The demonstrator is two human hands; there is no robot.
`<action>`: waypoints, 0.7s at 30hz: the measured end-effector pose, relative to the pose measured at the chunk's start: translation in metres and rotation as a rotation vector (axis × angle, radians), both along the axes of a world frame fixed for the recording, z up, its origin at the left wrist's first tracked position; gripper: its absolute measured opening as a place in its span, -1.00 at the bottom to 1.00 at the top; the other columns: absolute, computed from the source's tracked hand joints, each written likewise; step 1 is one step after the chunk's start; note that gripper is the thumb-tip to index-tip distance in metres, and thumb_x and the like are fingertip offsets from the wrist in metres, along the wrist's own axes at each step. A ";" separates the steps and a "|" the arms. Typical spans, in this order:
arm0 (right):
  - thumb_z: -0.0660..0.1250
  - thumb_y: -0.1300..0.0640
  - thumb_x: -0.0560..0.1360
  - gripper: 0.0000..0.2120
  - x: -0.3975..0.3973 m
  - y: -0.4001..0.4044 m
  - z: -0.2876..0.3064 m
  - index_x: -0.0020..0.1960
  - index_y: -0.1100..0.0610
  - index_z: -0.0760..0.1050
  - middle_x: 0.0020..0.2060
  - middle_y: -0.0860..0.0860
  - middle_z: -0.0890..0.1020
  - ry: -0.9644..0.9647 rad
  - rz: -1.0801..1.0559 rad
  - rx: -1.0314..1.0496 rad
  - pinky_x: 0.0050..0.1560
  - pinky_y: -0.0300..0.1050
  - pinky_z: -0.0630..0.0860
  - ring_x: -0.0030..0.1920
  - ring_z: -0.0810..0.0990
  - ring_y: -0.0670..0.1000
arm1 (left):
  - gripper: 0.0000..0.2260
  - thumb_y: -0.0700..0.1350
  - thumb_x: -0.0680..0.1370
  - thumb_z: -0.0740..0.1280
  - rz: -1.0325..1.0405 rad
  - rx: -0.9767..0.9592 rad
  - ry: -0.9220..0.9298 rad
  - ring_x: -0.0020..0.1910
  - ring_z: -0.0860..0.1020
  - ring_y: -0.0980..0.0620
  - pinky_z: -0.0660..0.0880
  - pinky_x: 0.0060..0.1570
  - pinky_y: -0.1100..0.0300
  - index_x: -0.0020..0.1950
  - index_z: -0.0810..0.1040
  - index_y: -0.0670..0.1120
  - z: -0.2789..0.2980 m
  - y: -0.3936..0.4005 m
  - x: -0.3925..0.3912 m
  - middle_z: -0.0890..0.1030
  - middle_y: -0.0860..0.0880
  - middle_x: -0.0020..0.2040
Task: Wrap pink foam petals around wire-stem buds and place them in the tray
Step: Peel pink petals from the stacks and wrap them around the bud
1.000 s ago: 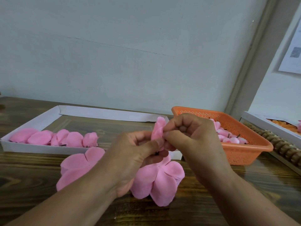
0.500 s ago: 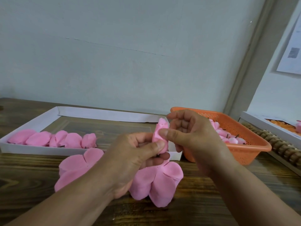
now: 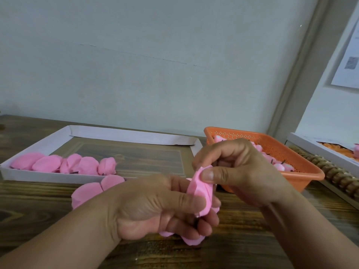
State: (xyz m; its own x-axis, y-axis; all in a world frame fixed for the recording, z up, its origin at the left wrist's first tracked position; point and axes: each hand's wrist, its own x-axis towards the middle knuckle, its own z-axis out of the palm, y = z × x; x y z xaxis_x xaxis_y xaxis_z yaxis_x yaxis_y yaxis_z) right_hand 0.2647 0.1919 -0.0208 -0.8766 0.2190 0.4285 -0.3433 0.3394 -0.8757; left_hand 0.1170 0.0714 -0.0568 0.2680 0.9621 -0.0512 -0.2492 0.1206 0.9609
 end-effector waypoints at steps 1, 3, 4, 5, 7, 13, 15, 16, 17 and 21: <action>0.43 0.27 0.28 -0.91 0.000 0.000 0.000 -0.25 0.14 0.65 -0.34 0.06 0.61 0.006 0.036 -0.008 -0.34 -0.16 0.48 -0.36 0.52 0.04 | -0.77 -0.09 0.47 0.47 0.026 -0.012 -0.020 -0.01 0.61 -0.07 0.57 -0.09 0.18 0.05 0.64 -0.19 -0.002 0.001 -0.004 0.64 -0.20 0.06; 0.49 0.25 0.27 -0.89 -0.001 -0.002 0.000 -0.22 0.12 0.65 -0.31 0.02 0.61 0.020 0.096 -0.025 -0.32 -0.17 0.47 -0.34 0.52 -0.01 | -0.64 -0.10 0.45 0.50 0.101 -0.050 -0.072 0.03 0.59 -0.13 0.58 -0.10 0.16 0.13 0.58 -0.30 -0.008 0.003 -0.012 0.59 -0.30 0.14; 0.51 0.20 0.28 -0.89 -0.001 -0.003 0.000 -0.20 0.12 0.65 -0.30 0.01 0.61 0.025 0.123 -0.033 -0.32 -0.18 0.47 -0.33 0.53 -0.02 | -0.63 -0.11 0.45 0.50 0.086 -0.044 -0.099 0.03 0.59 -0.13 0.58 -0.11 0.17 0.13 0.57 -0.31 -0.010 0.003 -0.012 0.60 -0.30 0.13; 0.52 0.16 0.30 -0.89 -0.001 -0.005 0.001 -0.19 0.13 0.65 -0.30 0.02 0.61 0.028 0.136 -0.042 -0.33 -0.20 0.47 -0.34 0.53 -0.03 | -0.69 -0.11 0.46 0.49 0.033 -0.021 -0.126 0.00 0.62 -0.09 0.58 -0.12 0.19 0.09 0.59 -0.29 -0.008 0.002 -0.009 0.63 -0.25 0.08; 0.53 0.21 0.28 -0.88 -0.001 -0.006 0.002 -0.20 0.16 0.63 -0.32 0.07 0.59 0.024 0.072 -0.061 -0.40 -0.24 0.46 -0.39 0.52 -0.02 | -0.80 -0.11 0.45 0.48 -0.052 0.023 -0.170 -0.08 0.65 -0.02 0.57 -0.15 0.22 -0.01 0.67 -0.19 -0.003 -0.001 -0.001 0.68 -0.15 -0.05; 0.52 0.02 0.21 -0.63 -0.004 -0.010 0.003 -0.29 0.27 0.46 -0.51 0.07 0.49 -0.080 -0.448 0.043 -0.53 -0.24 0.28 -0.53 0.36 -0.05 | -0.83 -0.11 0.29 0.45 0.210 0.017 -0.127 -0.23 0.66 0.01 0.59 -0.31 0.27 -0.18 0.71 -0.14 0.007 0.002 0.007 0.67 -0.16 -0.16; 0.44 -0.01 0.26 -0.61 -0.004 -0.012 0.004 -0.28 0.32 0.45 -0.57 0.01 0.47 -0.107 -0.469 0.058 -0.56 -0.27 0.24 -0.58 0.32 -0.09 | -0.83 -0.10 0.25 0.45 0.265 0.043 -0.082 -0.23 0.66 0.00 0.59 -0.29 0.26 -0.23 0.71 -0.12 0.008 0.002 0.009 0.67 -0.15 -0.17; 0.44 0.03 0.31 -0.66 -0.004 -0.013 0.004 -0.26 0.32 0.47 -0.56 0.00 0.49 -0.121 -0.456 0.054 -0.56 -0.28 0.25 -0.58 0.34 -0.10 | -0.83 -0.08 0.23 0.46 0.288 0.050 -0.051 -0.23 0.66 0.01 0.60 -0.29 0.25 -0.24 0.72 -0.11 0.008 0.003 0.009 0.68 -0.14 -0.17; 0.43 0.10 0.36 -0.75 -0.004 -0.014 0.004 -0.22 0.29 0.49 -0.54 0.00 0.51 -0.125 -0.432 0.044 -0.57 -0.29 0.27 -0.58 0.36 -0.11 | -0.82 -0.07 0.21 0.47 0.307 0.051 -0.019 -0.24 0.66 0.01 0.59 -0.28 0.25 -0.24 0.72 -0.10 0.007 0.003 0.009 0.68 -0.14 -0.18; 0.48 0.22 0.37 -0.85 -0.002 -0.018 0.007 -0.11 0.10 0.55 -0.50 -0.04 0.54 -0.158 -0.323 0.064 -0.52 -0.34 0.35 -0.53 0.46 -0.15 | -0.80 -0.06 0.19 0.48 0.369 0.059 0.053 -0.26 0.66 0.03 0.58 -0.30 0.26 -0.26 0.72 -0.11 0.006 0.005 0.009 0.68 -0.12 -0.21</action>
